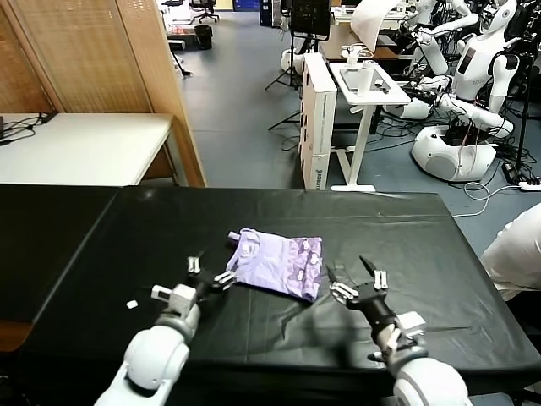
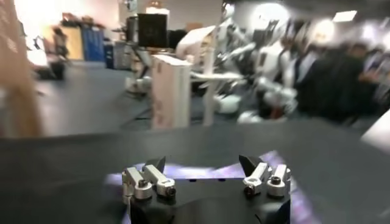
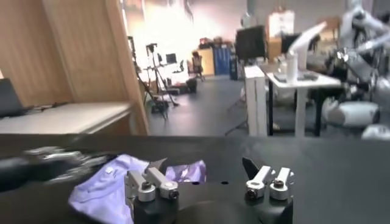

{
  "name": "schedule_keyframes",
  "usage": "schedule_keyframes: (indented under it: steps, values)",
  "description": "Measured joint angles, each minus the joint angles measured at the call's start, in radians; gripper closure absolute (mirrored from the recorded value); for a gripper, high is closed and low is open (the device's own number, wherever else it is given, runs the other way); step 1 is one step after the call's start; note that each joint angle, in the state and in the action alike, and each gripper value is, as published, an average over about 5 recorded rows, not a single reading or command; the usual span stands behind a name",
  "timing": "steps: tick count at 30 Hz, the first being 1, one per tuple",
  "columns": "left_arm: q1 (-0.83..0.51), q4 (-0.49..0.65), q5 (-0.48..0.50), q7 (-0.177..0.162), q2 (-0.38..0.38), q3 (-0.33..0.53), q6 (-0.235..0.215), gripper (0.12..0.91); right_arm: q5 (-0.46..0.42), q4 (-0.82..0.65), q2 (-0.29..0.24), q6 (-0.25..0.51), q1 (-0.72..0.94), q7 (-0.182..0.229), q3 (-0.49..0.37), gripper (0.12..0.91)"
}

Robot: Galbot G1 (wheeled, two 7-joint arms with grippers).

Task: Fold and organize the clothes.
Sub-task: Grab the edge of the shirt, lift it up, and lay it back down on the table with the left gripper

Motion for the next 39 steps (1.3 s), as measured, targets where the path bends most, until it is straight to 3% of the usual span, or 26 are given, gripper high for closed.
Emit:
schedule_keyframes:
  steps: [11,25,30,39]
  values:
    - [-0.012,0.056,0.017,-0.008,-0.01,-0.014,-0.011,0.123,-0.107,-0.123,-0.004,-0.016,0.098,0.0,-0.115,0.118]
    - [-0.019,0.016,-0.029,-0.001,-0.016,-0.019,0.016,0.123,-0.144,-0.148,0.006,-0.078,0.094,0.031,-0.11,0.118]
    - [-0.014,-0.007,-0.056,0.025,-0.006,-0.017,0.029,0.123,-0.147,-0.16,0.015,-0.103,0.093,0.043,-0.108,0.118]
    - [-0.025,0.045,0.006,0.043,-0.024,0.022,0.02,0.123,-0.149,-0.178,0.03,-0.121,0.098,0.059,-0.099,0.118]
